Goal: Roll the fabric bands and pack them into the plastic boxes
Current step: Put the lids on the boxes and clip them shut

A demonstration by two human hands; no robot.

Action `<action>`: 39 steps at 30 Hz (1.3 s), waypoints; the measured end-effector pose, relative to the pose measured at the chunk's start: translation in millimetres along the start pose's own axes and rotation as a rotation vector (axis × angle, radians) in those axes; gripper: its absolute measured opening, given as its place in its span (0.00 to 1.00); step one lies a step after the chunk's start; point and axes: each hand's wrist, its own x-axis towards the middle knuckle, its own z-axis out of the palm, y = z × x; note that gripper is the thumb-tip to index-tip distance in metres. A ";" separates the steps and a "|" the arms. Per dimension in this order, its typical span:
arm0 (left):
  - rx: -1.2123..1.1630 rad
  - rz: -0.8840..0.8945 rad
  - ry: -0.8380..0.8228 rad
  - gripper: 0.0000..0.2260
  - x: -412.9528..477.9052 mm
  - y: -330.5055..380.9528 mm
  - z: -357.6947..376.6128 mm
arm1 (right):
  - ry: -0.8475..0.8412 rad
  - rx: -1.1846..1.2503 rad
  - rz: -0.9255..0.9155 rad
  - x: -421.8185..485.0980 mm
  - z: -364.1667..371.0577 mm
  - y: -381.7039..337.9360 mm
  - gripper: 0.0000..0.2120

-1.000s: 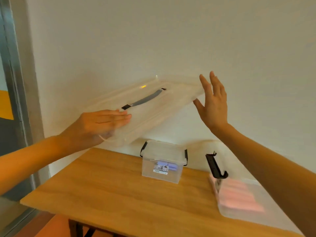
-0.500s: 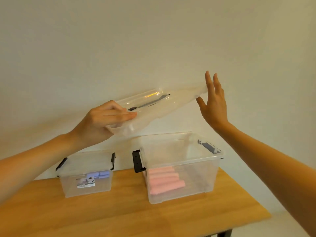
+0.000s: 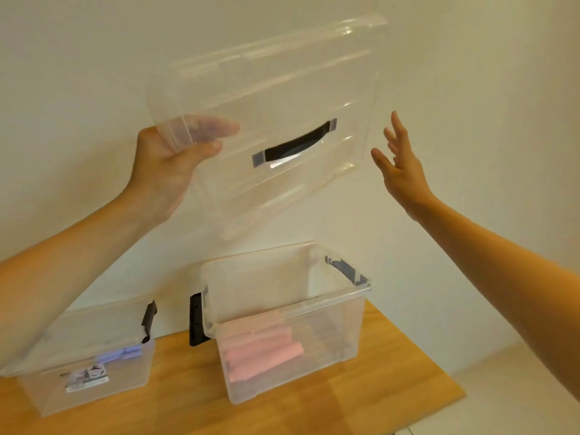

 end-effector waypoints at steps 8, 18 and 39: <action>-0.387 -0.477 0.075 0.10 12.6 -54.3 -1.7 | -0.087 -0.081 0.049 3.2 24.6 41.9 0.33; -0.298 -0.789 0.364 0.05 -4.5 -139.8 -11.8 | -0.279 -0.033 0.434 -12.3 45.6 75.0 0.23; 0.448 -1.228 0.084 0.10 -104.3 -211.9 -9.9 | -0.512 -0.442 0.671 -89.1 83.9 96.6 0.15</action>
